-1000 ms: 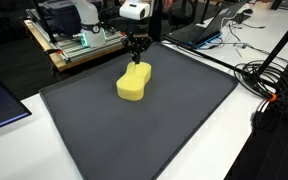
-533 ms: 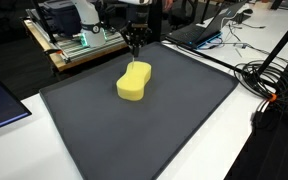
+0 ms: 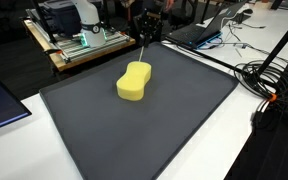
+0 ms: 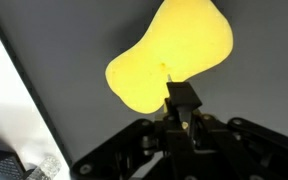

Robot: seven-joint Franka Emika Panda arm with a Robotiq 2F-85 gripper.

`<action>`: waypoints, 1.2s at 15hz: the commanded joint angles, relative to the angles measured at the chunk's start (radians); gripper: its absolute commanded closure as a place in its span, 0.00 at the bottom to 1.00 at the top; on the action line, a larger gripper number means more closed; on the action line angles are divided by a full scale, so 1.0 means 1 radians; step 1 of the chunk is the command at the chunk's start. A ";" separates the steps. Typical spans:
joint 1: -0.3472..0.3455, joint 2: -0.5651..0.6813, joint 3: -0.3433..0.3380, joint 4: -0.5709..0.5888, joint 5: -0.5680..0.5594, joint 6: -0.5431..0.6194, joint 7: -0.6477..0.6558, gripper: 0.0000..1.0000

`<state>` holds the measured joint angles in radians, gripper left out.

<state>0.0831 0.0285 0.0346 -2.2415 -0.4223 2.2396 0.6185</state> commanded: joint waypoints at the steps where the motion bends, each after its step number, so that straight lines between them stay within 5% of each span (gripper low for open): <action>1: 0.038 0.009 0.045 0.035 -0.108 -0.074 0.126 0.97; 8: 0.127 0.085 0.126 0.108 -0.331 -0.199 0.320 0.97; 18: 0.217 0.279 0.135 0.238 -0.459 -0.341 0.413 0.97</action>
<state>0.2724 0.2411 0.1710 -2.0630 -0.8359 1.9509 0.9939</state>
